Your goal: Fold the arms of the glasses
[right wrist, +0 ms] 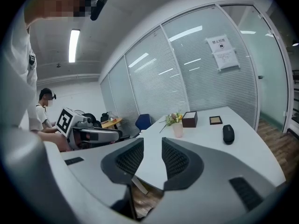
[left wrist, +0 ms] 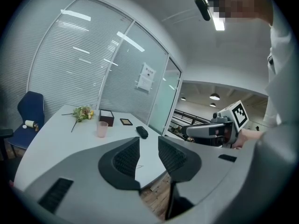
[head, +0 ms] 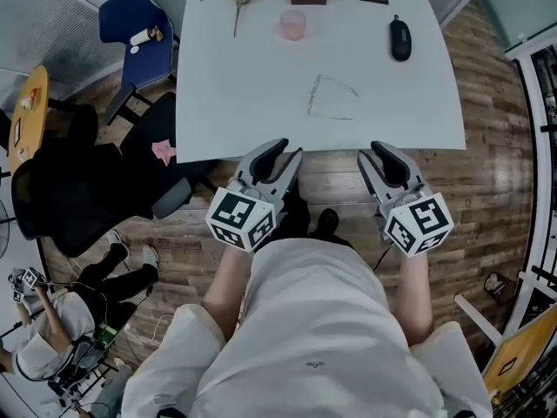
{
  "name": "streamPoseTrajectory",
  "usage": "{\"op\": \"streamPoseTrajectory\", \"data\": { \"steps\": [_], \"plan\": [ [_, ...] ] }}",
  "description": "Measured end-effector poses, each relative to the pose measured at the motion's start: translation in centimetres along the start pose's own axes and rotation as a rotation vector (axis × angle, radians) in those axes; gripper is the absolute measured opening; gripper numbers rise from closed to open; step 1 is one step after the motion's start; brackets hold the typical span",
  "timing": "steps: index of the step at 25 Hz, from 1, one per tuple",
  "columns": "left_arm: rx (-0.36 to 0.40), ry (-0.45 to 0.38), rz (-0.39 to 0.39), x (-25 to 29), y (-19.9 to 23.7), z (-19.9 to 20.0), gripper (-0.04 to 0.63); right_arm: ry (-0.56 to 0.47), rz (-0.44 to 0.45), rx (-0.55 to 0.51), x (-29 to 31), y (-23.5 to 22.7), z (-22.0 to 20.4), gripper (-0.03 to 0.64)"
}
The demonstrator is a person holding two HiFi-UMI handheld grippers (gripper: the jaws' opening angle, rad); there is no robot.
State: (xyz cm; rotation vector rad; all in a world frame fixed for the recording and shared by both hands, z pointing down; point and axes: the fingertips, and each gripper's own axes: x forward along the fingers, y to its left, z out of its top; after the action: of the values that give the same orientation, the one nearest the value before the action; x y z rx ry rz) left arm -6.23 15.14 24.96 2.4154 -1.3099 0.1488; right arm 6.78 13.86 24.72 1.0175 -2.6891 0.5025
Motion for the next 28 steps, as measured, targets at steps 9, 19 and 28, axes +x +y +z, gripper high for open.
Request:
{"op": "streamPoseTrajectory", "data": {
  "steps": [9, 19, 28],
  "plan": [
    [0.006, 0.007, -0.054, 2.6, 3.8, 1.9, 0.129, -0.001, -0.05, -0.002, 3.6, -1.5, 2.0, 0.109],
    [0.006, 0.027, -0.137, 5.0, 7.2, 2.8, 0.129, 0.001, -0.153, 0.023, 5.9, -2.8, 2.8, 0.109],
    [-0.002, 0.073, -0.209, 6.5, 9.3, 2.4, 0.127, 0.01, -0.228, 0.046, 7.8, -3.7, 2.8, 0.109]
  ]
}}
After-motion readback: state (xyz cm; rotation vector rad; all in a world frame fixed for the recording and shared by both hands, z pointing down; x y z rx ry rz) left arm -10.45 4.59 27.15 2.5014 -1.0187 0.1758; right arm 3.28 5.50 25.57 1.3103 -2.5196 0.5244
